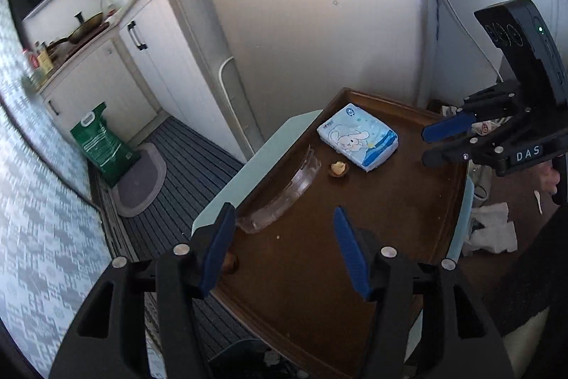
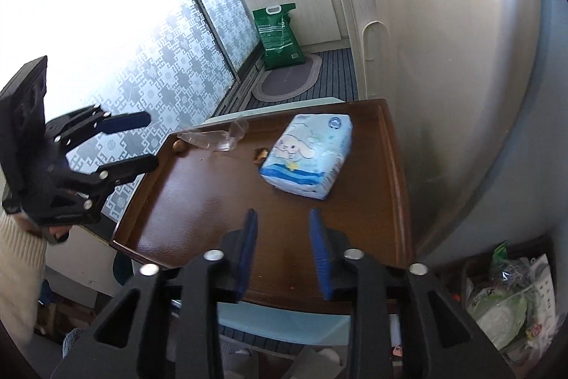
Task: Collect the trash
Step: 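Grasp the clear curved plastic strip with the left tool, then grasp the blue-and-white tissue pack with the right tool while the left lifts the strip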
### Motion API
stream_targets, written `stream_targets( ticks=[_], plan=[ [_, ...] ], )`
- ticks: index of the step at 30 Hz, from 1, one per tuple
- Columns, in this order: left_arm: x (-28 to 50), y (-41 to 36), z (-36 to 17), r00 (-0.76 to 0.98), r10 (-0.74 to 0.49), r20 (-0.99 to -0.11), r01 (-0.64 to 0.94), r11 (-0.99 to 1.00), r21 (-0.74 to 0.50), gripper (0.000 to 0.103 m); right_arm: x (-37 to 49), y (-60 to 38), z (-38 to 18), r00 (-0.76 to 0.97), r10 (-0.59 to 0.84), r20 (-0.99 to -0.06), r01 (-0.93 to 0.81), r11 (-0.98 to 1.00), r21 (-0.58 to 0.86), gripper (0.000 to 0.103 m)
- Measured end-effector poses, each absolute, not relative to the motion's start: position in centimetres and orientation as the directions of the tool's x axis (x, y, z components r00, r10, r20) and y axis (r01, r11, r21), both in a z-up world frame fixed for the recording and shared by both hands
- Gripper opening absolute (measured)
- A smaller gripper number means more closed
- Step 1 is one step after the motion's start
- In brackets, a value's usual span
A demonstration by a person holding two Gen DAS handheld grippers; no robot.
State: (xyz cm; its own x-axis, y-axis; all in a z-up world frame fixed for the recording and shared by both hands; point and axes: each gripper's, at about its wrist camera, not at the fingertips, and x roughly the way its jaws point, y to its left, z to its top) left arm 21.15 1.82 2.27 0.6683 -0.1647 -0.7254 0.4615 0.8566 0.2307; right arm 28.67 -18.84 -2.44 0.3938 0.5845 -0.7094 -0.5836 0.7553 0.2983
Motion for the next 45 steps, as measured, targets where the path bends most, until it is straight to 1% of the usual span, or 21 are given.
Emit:
stream_targets(
  ticks=[2,3,4,6,7,11,12,13,14,15,19,21,23,25,28,29,32,33,40,42,45],
  plan=[
    [22.3,1.3,1.9,0.617,-0.209,-0.759,0.530,0.824,0.203,0.061,28.9,-19.3,-2.5,0.398,0.586,-0.706,-0.575,0.759,0.306,0.051],
    [22.9,1.0,1.6,0.601,-0.208,-0.771,0.550,0.808,0.211,0.061,29.0,-19.5,-2.6,0.394,0.592,-0.703,-0.571,0.757,0.318,0.052],
    [23.4,0.6,0.9,0.579,-0.196,-0.791,0.574,0.788,0.224,0.061,29.1,-19.6,-2.6,0.396,0.594,-0.701,-0.569,0.757,0.321,0.053],
    [24.1,-0.1,-0.2,0.562,-0.162,-0.811,0.593,0.762,0.258,0.059,29.0,-19.7,-2.7,0.401,0.593,-0.699,-0.568,0.759,0.318,0.061],
    [24.3,-0.3,-0.9,0.550,-0.151,-0.822,0.605,0.750,0.267,0.059,28.9,-19.6,-2.7,0.401,0.595,-0.696,-0.571,0.757,0.319,0.062],
    [25.3,0.2,-1.7,0.549,-0.161,-0.820,0.595,0.764,0.249,0.058,28.5,-19.0,-2.7,0.441,0.582,-0.684,-0.577,0.767,0.281,0.071],
    [25.5,0.4,-1.8,0.551,-0.165,-0.818,0.589,0.771,0.242,0.052,28.3,-18.8,-2.6,0.459,0.574,-0.678,-0.575,0.774,0.266,0.076],
    [25.7,0.6,-1.9,0.551,-0.163,-0.818,0.584,0.776,0.239,0.044,28.1,-18.6,-2.6,0.477,0.567,-0.672,-0.571,0.781,0.253,0.079],
    [25.8,0.8,-2.1,0.542,-0.152,-0.826,0.582,0.777,0.239,0.021,28.0,-18.3,-2.6,0.493,0.556,-0.670,-0.569,0.788,0.235,0.083],
    [26.3,0.5,-2.4,0.529,-0.144,-0.836,0.589,0.771,0.240,0.007,27.8,-18.0,-2.7,0.501,0.550,-0.669,-0.572,0.790,0.221,0.084],
    [26.0,0.8,-2.8,0.509,-0.159,-0.846,0.591,0.779,0.210,0.005,27.9,-16.5,-3.4,0.523,0.508,-0.684,-0.561,0.810,0.173,0.085],
    [25.5,1.7,-1.9,0.538,-0.196,-0.819,0.556,0.813,0.171,0.005,28.1,-15.7,-3.5,0.534,0.492,-0.688,-0.544,0.822,0.166,0.085],
    [24.8,2.9,-0.7,0.588,-0.234,-0.774,0.494,0.862,0.114,0.005,28.2,-14.7,-3.5,0.546,0.467,-0.695,-0.539,0.831,0.134,0.085],
    [23.9,4.4,0.9,0.643,-0.282,-0.712,0.425,0.905,0.026,0.005,28.0,-13.7,-3.6,0.575,0.418,-0.703,-0.529,0.846,0.070,0.085],
    [22.0,6.4,2.9,0.741,-0.283,-0.609,0.307,0.949,-0.068,0.005,28.2,-12.8,-4.3,0.606,0.355,-0.712,-0.503,0.865,0.004,0.085],
    [21.1,7.1,3.4,0.773,-0.270,-0.575,0.257,0.961,-0.105,0.005,28.3,-12.8,-4.6,0.611,0.341,-0.714,-0.496,0.868,-0.010,0.085],
    [18.8,8.5,4.3,0.833,-0.213,-0.511,0.142,0.974,-0.174,0.005,28.4,-12.9,-4.9,0.636,0.315,-0.704,-0.462,0.887,-0.021,0.085],
    [18.1,9.0,4.5,0.845,-0.186,-0.502,0.104,0.977,-0.187,0.005,28.5,-13.0,-4.9,0.640,0.306,-0.705,-0.451,0.892,-0.022,0.083],
    [12.1,13.4,5.0,0.899,-0.068,-0.433,-0.083,0.944,-0.320,0.005,29.7,-13.3,-4.8,0.630,0.301,-0.716,-0.425,0.905,0.006,0.083],
    [10.1,15.1,4.5,0.905,-0.041,-0.424,-0.123,0.927,-0.353,0.006,29.6,-12.7,-4.6,0.626,0.293,-0.723,-0.442,0.897,-0.020,0.075],
    [7.6,16.7,3.1,0.910,-0.011,-0.414,-0.175,0.896,-0.408,0.006,29.8,-11.7,-4.2,0.628,0.267,-0.731,-0.449,0.892,-0.059,0.075]
  ],
)
